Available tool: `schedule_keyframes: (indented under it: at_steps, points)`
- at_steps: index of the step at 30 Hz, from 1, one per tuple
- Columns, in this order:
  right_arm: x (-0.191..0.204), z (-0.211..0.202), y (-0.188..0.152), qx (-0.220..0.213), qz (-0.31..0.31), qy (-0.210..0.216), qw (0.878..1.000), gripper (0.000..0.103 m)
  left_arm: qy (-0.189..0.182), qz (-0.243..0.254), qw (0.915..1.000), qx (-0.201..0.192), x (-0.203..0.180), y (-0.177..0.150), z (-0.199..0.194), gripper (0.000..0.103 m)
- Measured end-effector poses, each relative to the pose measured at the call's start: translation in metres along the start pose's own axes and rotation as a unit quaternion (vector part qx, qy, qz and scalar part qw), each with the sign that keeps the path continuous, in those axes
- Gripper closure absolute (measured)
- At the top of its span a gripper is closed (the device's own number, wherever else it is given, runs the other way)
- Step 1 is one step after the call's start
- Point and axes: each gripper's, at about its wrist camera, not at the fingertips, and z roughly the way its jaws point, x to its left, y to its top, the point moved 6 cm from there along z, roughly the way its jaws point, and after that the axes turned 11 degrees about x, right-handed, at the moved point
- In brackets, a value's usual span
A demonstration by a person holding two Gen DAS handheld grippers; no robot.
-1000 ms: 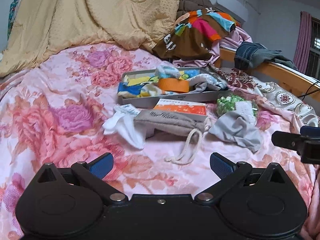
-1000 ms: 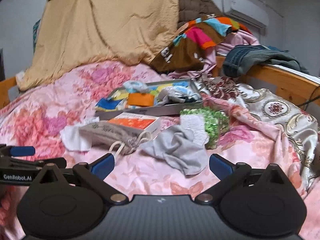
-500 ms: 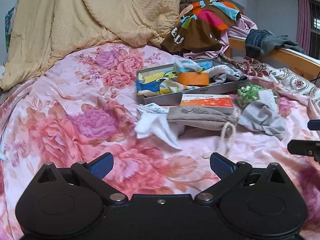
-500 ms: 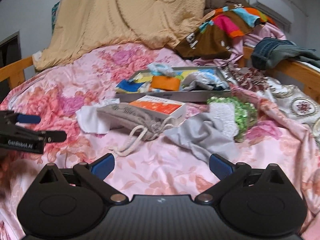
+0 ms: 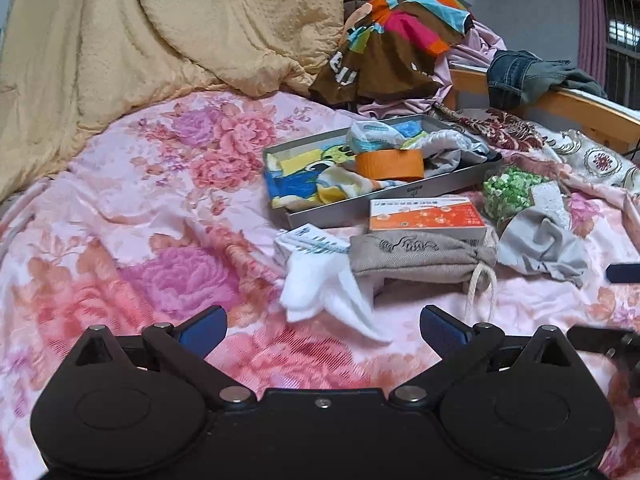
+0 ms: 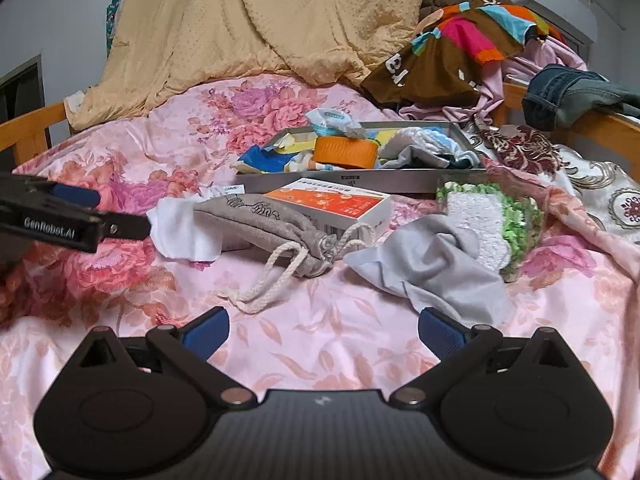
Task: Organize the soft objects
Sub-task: 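Grasp the white cloth with the left tool while the right tool grasps the grey pouch's drawstring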
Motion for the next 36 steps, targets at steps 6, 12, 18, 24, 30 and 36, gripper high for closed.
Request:
schedule_keyframes:
  at_steps: [6,12,18,24,30,36]
  points:
    - [0.005,0.011,0.004,-0.006,-0.013,0.000,1.000,0.000,-0.006,0.032,0.9995,0.001,-0.005,0.010,0.016,0.001]
    - [0.002,0.030,0.013,-0.016,-0.019,-0.003,1.000,0.000,-0.003,0.054,0.9985,0.005,-0.004,0.017,0.030,0.001]
    - [0.001,0.052,0.028,-0.029,-0.039,-0.001,0.999,0.000,0.000,0.094,0.9956,0.002,-0.009,0.024,0.043,0.001]
    - [0.005,0.077,0.045,-0.040,-0.054,0.001,0.998,0.000,0.007,0.131,0.9913,0.013,-0.013,0.027,0.060,0.001]
    - [0.014,0.094,0.042,-0.030,-0.068,0.003,0.997,0.004,0.004,0.144,0.9892,0.024,-0.009,0.024,0.066,0.001]
    - [0.015,0.094,0.042,-0.033,-0.068,-0.017,0.997,0.011,0.019,0.169,0.9852,0.021,-0.011,0.023,0.070,0.001]
